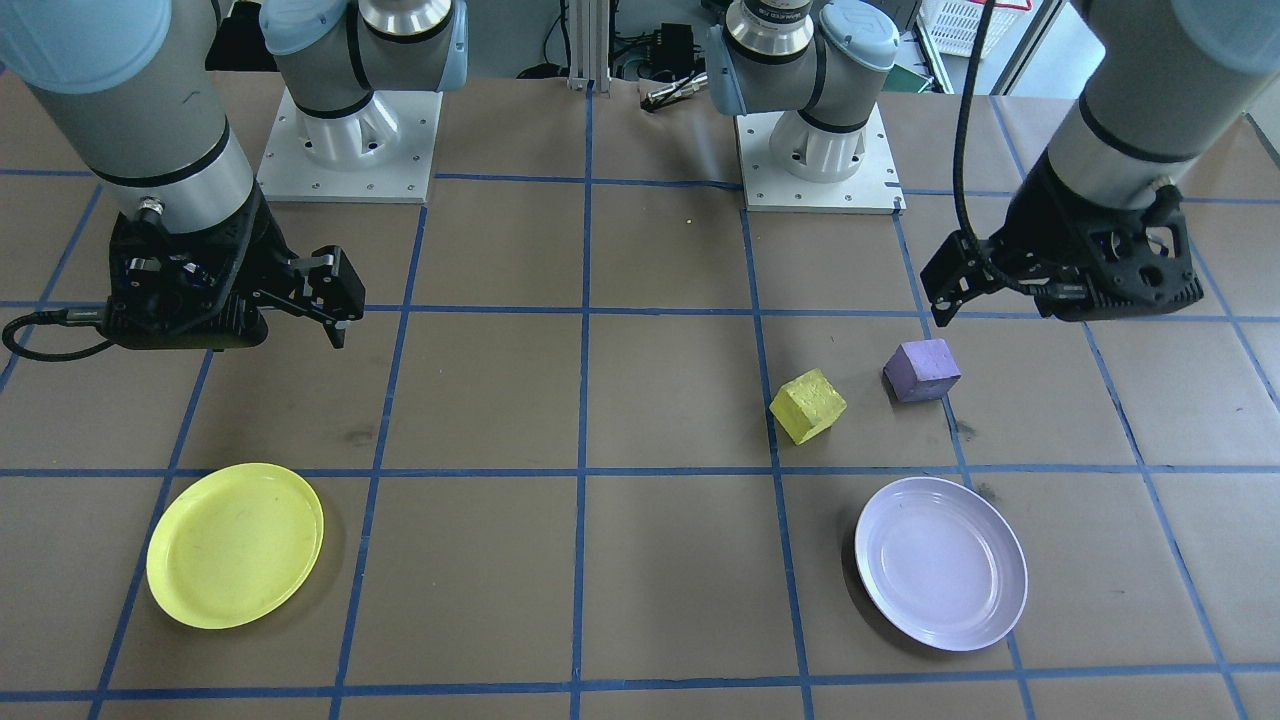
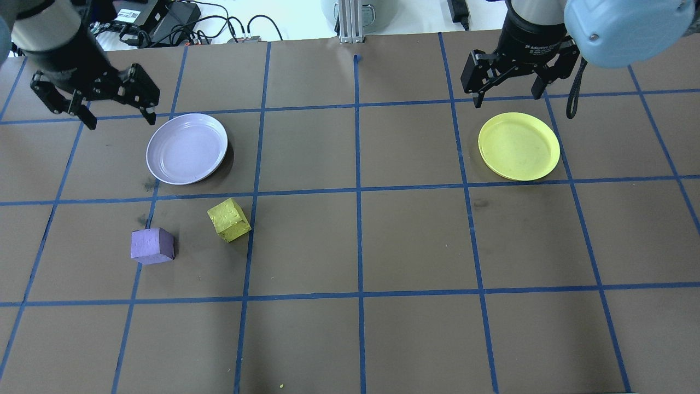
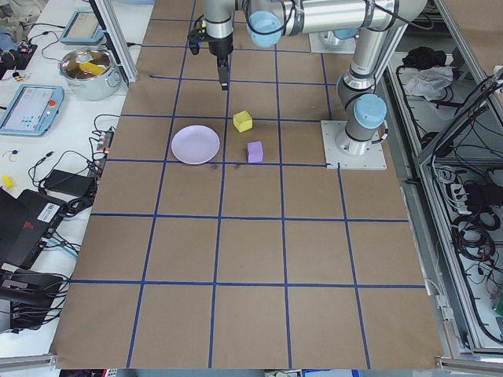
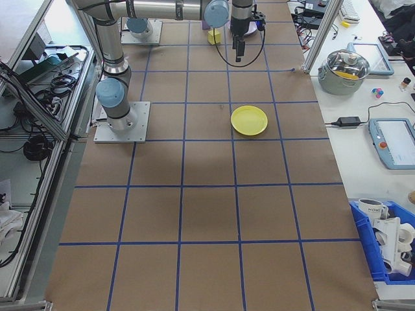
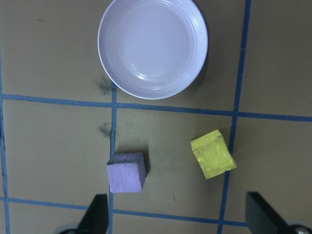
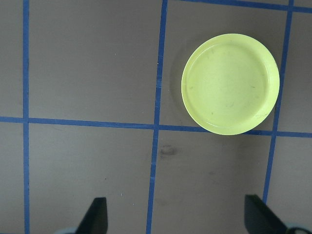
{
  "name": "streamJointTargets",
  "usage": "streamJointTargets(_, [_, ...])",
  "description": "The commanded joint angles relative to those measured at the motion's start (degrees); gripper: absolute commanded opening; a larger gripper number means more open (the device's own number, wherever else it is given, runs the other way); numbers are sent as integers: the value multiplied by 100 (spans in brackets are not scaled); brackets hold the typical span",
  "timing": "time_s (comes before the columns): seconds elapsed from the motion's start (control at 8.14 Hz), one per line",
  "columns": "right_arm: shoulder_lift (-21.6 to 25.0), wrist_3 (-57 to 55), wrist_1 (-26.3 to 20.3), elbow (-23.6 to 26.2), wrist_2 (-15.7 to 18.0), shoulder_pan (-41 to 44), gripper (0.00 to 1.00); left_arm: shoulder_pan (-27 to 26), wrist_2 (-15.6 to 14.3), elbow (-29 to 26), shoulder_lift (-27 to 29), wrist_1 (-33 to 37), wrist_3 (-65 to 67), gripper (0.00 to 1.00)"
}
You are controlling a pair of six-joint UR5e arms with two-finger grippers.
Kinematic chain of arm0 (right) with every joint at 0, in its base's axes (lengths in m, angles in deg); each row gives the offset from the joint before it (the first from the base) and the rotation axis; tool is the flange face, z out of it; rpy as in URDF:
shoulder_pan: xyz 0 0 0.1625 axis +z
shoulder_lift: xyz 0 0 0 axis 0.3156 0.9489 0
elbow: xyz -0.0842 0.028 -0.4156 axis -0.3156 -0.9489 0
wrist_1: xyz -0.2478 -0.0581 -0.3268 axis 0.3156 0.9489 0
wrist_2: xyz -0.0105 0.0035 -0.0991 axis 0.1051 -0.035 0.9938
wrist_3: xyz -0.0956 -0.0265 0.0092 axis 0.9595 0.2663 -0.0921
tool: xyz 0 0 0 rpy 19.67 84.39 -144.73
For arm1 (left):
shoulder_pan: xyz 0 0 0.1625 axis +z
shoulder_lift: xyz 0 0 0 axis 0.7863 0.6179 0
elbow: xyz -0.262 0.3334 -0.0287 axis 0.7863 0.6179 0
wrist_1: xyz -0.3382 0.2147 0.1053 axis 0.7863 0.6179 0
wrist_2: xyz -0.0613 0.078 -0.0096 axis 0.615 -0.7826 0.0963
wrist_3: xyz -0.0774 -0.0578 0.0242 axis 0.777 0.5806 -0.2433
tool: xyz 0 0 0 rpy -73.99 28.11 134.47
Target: Sort blocks by color into plates
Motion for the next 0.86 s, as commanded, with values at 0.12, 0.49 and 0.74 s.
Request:
streamJointTargets(0.12, [-14,-2,6,0,13,-1,100,962,-7,1817,82,-1455,-389,100])
streamJointTargets(0.49, [-14,6,-3,0,13,-1,100,1131,20,2266,363,-1615,-364,100])
streamJointTargets(0.74, [-5,-2,-3,9,4,8,100,1131,2,2479,687,-1606,-346,100])
